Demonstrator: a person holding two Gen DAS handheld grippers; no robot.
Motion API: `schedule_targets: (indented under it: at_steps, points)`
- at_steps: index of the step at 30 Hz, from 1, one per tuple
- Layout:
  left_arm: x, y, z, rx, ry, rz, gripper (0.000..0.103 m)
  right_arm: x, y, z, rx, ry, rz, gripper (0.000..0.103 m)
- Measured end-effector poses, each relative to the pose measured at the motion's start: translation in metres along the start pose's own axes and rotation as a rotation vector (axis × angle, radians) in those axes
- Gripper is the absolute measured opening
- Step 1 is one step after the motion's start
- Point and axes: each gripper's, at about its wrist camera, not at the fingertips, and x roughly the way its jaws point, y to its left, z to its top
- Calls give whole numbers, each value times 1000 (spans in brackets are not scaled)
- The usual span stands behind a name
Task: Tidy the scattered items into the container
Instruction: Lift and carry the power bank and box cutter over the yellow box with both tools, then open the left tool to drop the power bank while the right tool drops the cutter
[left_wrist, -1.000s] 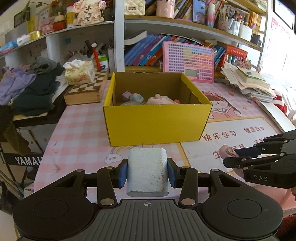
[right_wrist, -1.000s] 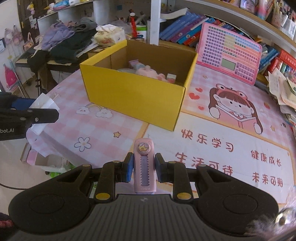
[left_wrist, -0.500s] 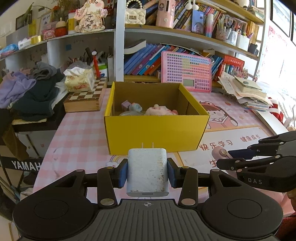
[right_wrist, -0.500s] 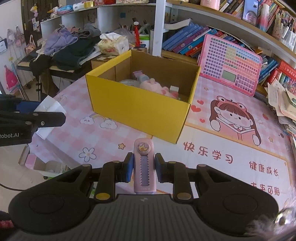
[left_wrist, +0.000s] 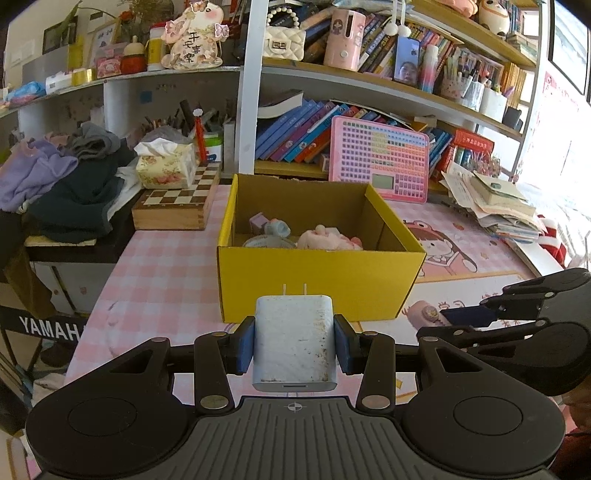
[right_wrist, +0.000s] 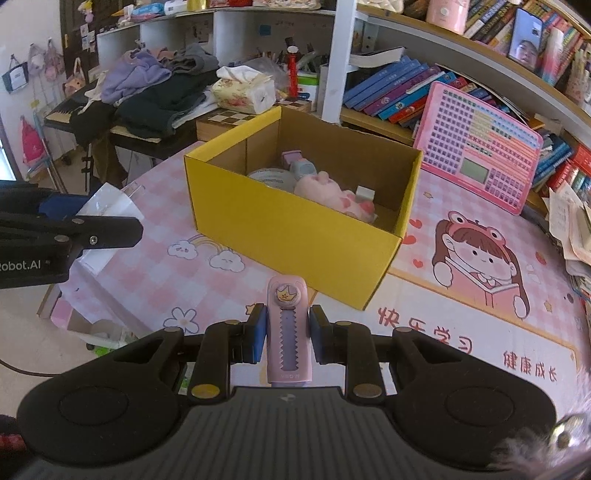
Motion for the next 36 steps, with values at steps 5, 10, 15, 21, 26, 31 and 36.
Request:
schedule_targets:
  at_steps: [5, 10, 15, 21, 26, 31, 36]
  points:
    - [8, -1, 12, -4, -22, 14, 42, 5, -4, 14, -31, -24, 24, 23]
    - [22, -4, 34, 12, -49, 36, 42, 12, -16, 38, -43, -65, 47, 23]
    - [46, -6, 61, 47, -72, 49, 42, 26, -35, 65, -57, -98, 69, 23]
    - [91, -8, 94, 124, -64, 69, 42, 56, -57, 103, -120, -121, 72, 23]
    - [136, -10, 114, 181, 7, 67, 42, 99, -71, 137, -192, -89, 68, 23]
    - [183, -10, 119, 240, 127, 70, 42, 152, -74, 160, -328, -1, 59, 23]
    - [218, -9, 117, 279, 238, 85, 42, 202, -71, 171, -472, 108, 71, 23]
